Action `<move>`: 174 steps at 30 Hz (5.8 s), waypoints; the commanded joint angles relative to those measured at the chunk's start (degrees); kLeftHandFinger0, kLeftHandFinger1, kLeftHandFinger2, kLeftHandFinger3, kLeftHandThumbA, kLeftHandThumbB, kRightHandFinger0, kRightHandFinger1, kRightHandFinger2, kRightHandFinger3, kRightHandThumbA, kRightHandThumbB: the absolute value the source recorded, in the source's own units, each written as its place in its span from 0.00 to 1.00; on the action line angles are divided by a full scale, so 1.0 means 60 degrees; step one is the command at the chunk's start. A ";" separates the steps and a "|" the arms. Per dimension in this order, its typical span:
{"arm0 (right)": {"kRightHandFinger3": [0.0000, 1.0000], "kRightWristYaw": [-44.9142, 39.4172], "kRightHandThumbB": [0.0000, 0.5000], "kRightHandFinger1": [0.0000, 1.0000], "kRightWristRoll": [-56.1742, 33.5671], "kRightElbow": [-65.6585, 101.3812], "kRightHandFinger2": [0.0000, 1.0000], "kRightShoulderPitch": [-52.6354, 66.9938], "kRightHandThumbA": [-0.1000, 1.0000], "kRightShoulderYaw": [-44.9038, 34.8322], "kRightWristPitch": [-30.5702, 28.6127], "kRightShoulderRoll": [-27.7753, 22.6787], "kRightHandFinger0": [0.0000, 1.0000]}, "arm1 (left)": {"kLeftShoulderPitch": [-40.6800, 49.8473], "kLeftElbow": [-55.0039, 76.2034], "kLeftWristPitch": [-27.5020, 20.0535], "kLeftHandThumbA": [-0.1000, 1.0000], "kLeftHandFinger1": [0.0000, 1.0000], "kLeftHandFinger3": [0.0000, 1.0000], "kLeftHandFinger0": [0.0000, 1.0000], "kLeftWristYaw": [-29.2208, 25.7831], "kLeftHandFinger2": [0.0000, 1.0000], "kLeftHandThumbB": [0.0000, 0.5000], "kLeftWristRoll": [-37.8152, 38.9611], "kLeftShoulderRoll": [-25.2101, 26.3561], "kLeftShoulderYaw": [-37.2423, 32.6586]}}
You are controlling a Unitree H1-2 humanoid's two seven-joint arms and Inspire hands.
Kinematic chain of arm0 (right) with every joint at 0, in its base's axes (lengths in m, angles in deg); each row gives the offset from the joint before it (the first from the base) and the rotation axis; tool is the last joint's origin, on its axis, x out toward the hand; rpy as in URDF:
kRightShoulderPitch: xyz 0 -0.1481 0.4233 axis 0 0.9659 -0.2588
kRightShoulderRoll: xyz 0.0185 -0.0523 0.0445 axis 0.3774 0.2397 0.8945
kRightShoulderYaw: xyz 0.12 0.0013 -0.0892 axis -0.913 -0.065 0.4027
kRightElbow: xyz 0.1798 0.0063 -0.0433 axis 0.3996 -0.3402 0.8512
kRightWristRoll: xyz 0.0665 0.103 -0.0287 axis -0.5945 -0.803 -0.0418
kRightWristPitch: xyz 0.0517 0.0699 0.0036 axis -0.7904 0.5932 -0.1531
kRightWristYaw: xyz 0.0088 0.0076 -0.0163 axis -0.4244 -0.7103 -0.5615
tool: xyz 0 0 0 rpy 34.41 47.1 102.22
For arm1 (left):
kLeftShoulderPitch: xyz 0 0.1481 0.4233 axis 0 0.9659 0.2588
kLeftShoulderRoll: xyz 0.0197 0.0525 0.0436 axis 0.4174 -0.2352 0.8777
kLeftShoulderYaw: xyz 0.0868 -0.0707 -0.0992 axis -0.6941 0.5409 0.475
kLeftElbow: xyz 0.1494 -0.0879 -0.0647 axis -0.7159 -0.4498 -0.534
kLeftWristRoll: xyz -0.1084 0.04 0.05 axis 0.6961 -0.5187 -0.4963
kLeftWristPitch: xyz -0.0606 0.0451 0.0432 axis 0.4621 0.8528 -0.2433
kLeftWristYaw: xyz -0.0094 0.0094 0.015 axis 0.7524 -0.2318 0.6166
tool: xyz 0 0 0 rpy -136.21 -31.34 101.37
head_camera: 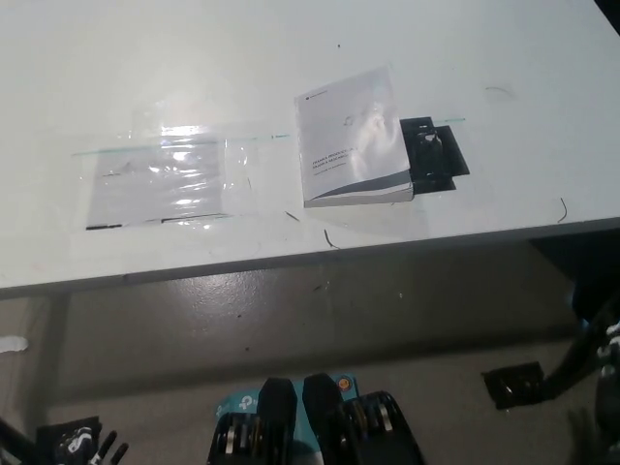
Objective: The robot uses its right hand to slide under the cover of the book kept in the middle of the desk and open it
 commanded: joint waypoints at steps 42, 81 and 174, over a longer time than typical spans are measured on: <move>1.00 0.1507 0.23 1.00 -0.0090 -0.2246 1.00 -0.5658 1.00 0.2066 0.0233 -0.0288 1.00 | -0.0616 -0.0138 -0.0203 0.94 0.78 0.90 0.77 -0.0097 0.84 0.40 0.0504 0.0352 -0.0421; 1.00 0.0811 0.27 1.00 0.0395 -0.4735 1.00 -0.5891 1.00 0.2237 -0.0525 0.0671 1.00 | -0.0719 -0.0136 -0.0077 0.96 0.79 0.91 0.75 -0.0200 0.84 0.37 0.0488 0.0313 -0.0687; 1.00 -0.0497 0.36 0.78 -0.0361 -0.0514 0.83 -0.5184 1.00 0.4208 0.3217 -0.0406 0.75 | -0.0344 -0.0089 0.0003 0.95 0.82 0.94 0.79 -0.0161 0.86 0.21 0.0327 0.0449 -0.1156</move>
